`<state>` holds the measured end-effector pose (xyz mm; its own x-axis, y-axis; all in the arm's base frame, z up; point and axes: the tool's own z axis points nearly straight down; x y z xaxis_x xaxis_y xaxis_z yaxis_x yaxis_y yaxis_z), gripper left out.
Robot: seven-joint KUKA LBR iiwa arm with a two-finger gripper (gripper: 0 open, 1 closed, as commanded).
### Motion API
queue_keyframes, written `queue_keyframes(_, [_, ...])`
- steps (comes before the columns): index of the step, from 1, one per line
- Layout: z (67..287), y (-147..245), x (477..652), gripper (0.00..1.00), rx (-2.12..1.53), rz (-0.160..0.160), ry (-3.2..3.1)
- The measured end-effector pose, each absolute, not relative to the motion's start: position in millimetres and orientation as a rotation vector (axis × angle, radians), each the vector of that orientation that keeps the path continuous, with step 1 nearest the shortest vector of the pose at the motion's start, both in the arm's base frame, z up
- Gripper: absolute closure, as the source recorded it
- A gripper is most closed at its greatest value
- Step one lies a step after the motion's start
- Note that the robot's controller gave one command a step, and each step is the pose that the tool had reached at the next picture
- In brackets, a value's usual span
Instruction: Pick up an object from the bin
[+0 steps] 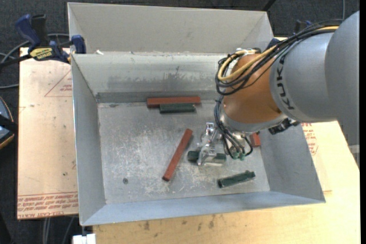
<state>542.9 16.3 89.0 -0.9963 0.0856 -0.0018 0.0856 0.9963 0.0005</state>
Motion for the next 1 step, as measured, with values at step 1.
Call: queue_keyframes(1, [100.9, 16.4, 542.3, 1.00, 0.134, 0.001, 3.140])
